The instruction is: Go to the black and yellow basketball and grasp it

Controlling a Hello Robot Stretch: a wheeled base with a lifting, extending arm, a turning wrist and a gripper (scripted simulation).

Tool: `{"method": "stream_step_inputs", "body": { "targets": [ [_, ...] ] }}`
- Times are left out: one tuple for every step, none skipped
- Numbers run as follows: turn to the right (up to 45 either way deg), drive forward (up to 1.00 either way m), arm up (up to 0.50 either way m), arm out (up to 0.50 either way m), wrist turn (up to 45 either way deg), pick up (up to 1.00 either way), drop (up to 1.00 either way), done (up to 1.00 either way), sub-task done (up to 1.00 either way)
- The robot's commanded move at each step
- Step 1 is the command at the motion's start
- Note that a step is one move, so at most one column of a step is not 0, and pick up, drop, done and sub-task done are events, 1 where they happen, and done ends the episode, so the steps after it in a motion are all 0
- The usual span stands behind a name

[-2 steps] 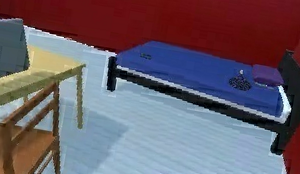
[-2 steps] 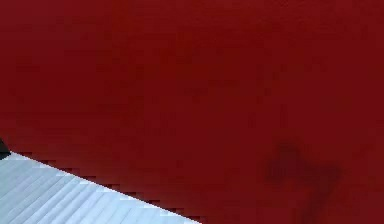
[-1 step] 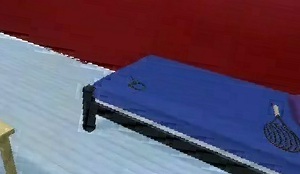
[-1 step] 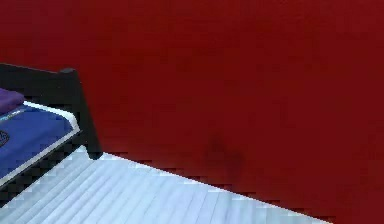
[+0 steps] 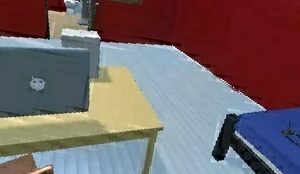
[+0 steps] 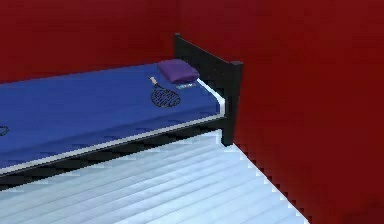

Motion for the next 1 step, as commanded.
{"method": "stream_step_inputs", "body": {
  "targets": [
    [0.0,0.65,0.0,0.0,0.0,0.0,0.0,0.0,0.0]
  ]
}}
